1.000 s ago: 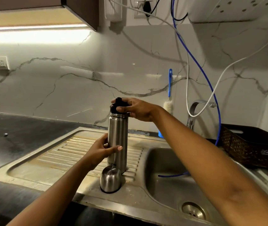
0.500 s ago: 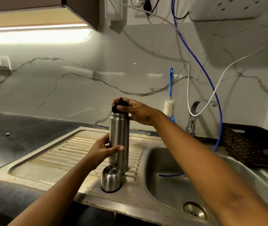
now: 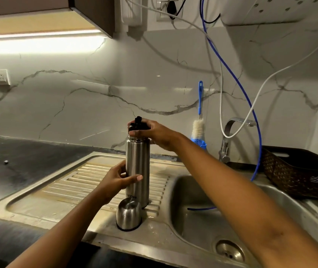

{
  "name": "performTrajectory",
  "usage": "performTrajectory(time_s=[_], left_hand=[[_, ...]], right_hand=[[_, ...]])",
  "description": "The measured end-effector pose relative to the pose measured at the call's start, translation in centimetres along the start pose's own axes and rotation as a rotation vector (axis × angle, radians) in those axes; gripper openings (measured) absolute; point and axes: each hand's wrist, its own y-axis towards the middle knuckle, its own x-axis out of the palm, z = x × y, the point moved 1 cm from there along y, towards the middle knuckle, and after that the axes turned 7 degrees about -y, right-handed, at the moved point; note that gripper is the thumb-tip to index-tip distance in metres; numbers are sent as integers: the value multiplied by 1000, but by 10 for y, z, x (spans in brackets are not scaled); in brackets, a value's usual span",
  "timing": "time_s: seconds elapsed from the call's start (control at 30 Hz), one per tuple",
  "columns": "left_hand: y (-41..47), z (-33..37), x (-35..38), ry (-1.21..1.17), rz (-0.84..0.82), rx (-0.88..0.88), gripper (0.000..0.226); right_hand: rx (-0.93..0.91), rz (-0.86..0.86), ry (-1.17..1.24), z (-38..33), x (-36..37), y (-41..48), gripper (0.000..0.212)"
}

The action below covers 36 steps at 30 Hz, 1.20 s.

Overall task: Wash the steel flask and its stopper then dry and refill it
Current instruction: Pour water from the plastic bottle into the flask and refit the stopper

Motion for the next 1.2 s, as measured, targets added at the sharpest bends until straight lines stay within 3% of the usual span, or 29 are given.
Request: performTrajectory(time_s=[0.13, 0.3, 0.37, 0.43, 0.53, 0.63, 0.8, 1.07, 1.2], left_hand=[[-1, 1, 5, 52, 72, 69, 93], [0, 1, 11, 86, 147, 130, 67], [-2, 2, 14, 147, 189, 143, 67], [-5, 0, 17, 215, 235, 155, 78], [-7, -4, 7, 180, 178, 115, 101], [-8, -5, -6, 13, 75, 61, 99], [-7, -9, -6, -45, -13, 9, 96], [-4, -11, -8, -76, -10, 10, 95], [-8, -7, -5, -73, -7, -10, 94]], right_hand=[[11, 236, 33, 2, 19, 7, 54], [-52, 536, -227, 0, 32, 7, 45], [-89, 591, -297, -1, 36, 5, 47], [-90, 552, -316, -2, 33, 4, 49], [-55, 323, -213, -1, 21, -1, 55], [-146, 196, -101, 2, 8, -10, 57], [-252, 211, -180, 8, 2, -18, 52], [-258, 354, -128, 18, 11, -18, 39], [-200, 350, -84, 21, 16, -22, 55]])
